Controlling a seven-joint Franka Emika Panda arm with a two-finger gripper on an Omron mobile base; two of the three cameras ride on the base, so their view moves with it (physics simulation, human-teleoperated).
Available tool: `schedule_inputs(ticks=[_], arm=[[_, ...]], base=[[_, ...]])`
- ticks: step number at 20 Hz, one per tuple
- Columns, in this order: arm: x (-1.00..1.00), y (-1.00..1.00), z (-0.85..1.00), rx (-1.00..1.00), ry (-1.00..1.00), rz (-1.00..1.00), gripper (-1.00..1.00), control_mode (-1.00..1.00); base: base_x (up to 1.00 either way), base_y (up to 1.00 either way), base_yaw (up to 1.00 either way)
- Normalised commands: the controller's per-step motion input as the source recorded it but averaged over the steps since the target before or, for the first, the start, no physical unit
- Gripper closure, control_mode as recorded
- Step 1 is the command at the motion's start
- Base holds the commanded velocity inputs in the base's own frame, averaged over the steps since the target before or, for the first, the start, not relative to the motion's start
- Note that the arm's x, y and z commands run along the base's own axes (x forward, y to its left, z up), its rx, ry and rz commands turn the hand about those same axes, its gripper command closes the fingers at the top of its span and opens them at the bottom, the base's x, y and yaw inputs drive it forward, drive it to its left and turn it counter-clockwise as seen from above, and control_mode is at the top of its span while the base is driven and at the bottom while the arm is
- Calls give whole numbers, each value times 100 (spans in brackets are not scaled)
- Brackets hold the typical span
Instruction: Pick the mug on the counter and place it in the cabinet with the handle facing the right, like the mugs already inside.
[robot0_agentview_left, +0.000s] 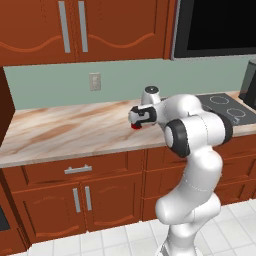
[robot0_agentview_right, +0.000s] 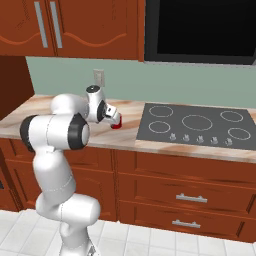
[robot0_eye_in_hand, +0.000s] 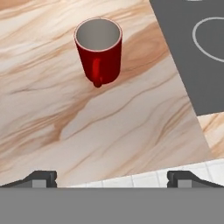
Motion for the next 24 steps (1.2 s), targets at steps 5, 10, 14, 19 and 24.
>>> schedule_inputs(ticks=[5,10,14,19,24], arm=[[14,3,-12,0,0,-3,-100,-100],[17,2,-13,0,0,-3,-100,-100],[18,0,-10,0,0,-3,-100,-100],[19,0,-11,0,0,-3,-100,-100],[17,0,-11,0,0,-3,-100,-100]], base=[[0,0,0],[0,0,0],[0,0,0],[0,0,0],[0,0,0]])
